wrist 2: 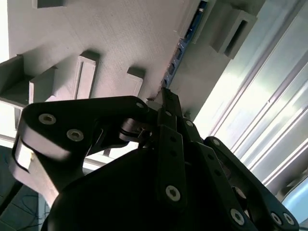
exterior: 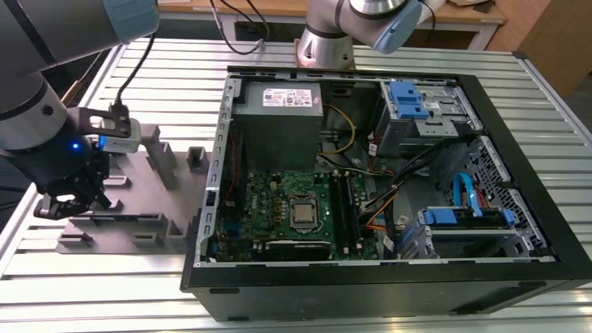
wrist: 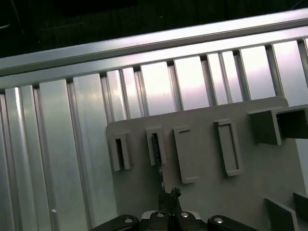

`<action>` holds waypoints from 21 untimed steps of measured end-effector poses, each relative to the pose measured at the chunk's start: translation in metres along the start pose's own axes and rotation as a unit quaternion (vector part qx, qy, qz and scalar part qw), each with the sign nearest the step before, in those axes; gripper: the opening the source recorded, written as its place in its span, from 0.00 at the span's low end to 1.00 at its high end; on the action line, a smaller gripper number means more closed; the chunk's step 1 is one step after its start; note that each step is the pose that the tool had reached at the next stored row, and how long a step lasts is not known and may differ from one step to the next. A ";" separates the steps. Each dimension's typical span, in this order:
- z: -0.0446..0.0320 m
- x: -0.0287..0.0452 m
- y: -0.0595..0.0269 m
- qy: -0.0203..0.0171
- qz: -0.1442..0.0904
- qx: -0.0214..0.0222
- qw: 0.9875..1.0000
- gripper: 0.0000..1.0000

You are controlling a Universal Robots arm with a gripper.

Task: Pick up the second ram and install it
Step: 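Pick up the second ram and move it above second insertion slot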

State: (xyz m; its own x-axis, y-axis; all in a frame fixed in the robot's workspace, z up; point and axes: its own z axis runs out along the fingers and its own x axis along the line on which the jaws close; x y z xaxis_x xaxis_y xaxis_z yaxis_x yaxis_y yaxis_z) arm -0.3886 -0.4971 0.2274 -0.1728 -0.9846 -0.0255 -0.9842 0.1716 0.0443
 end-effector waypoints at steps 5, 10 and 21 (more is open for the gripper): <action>0.0005 0.0000 0.0000 0.002 -0.046 -0.001 0.999 0.07; 0.0006 0.0000 0.0000 0.003 -0.062 -0.002 0.998 0.07; 0.0038 0.0003 -0.0002 0.003 -0.062 -0.001 0.998 0.21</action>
State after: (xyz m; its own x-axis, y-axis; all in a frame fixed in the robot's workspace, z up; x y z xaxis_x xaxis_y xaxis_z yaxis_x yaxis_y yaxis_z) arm -0.3887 -0.4973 0.2235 -0.0498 -0.9984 -0.0256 -0.9978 0.0486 0.0440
